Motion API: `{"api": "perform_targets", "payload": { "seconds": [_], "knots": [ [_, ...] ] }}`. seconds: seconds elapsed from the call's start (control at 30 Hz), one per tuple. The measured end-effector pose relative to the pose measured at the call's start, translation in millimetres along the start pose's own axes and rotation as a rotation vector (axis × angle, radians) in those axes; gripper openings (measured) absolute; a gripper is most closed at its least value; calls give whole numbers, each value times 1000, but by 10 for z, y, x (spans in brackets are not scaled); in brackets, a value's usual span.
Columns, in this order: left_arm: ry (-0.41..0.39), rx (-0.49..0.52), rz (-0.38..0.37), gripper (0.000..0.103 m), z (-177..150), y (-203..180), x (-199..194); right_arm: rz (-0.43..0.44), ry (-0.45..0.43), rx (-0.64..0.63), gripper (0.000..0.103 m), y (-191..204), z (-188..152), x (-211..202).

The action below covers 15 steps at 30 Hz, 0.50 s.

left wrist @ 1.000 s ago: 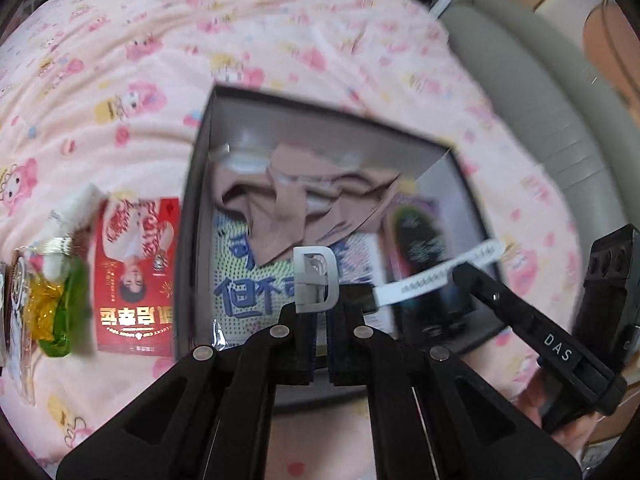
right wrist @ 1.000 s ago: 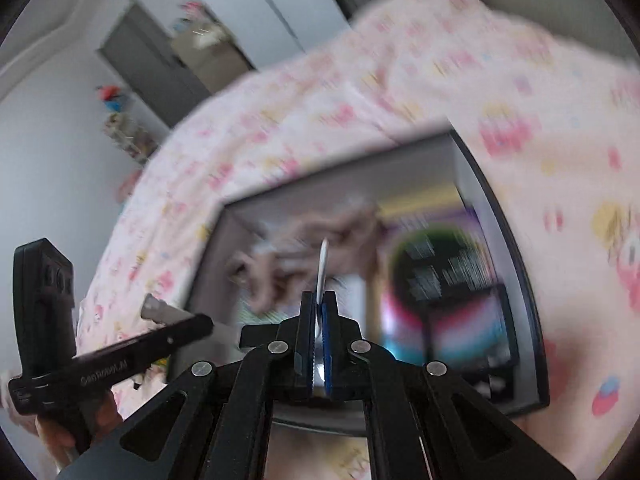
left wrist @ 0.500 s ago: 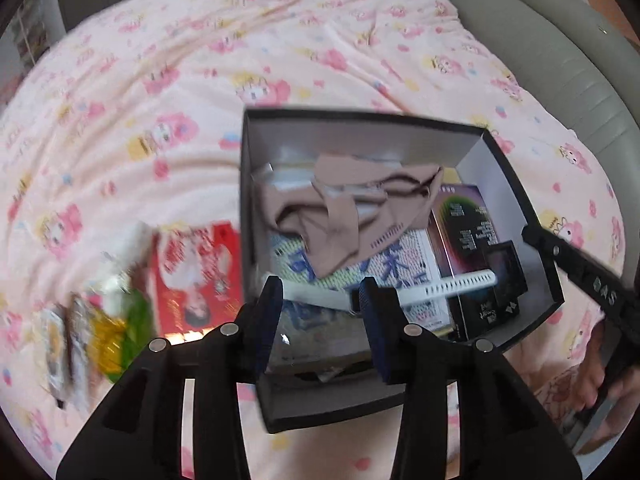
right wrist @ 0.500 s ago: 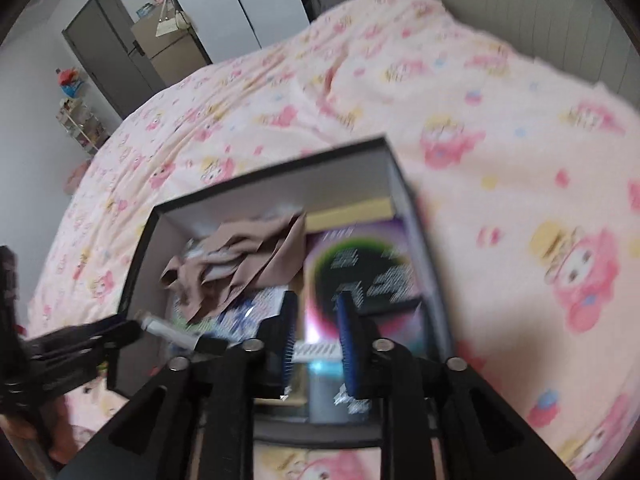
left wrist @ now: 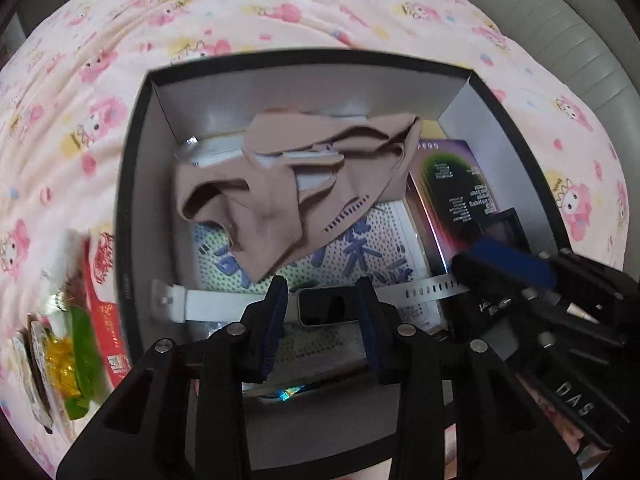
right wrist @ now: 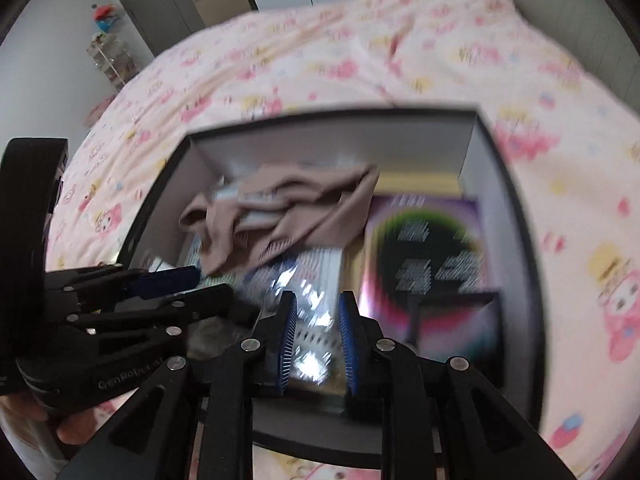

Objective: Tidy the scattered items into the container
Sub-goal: 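Lower the watch into the shoebox and open the right gripper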

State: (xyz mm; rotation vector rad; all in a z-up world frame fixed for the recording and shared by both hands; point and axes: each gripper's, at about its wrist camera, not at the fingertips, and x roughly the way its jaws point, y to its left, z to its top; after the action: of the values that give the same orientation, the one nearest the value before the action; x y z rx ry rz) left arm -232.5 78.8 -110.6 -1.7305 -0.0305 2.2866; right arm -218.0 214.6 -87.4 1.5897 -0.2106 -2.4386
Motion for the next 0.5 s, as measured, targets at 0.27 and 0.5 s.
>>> {"api": "perform_targets", "payload": {
  "seconds": [0.27,0.5],
  "knots": [
    [60,-14,111,35,86,6,221,-35,97,-18,19,77,4,301],
    [114,-43,-105,33,-124,62,129,132,165,55,21,-32,-130,244]
  ]
}}
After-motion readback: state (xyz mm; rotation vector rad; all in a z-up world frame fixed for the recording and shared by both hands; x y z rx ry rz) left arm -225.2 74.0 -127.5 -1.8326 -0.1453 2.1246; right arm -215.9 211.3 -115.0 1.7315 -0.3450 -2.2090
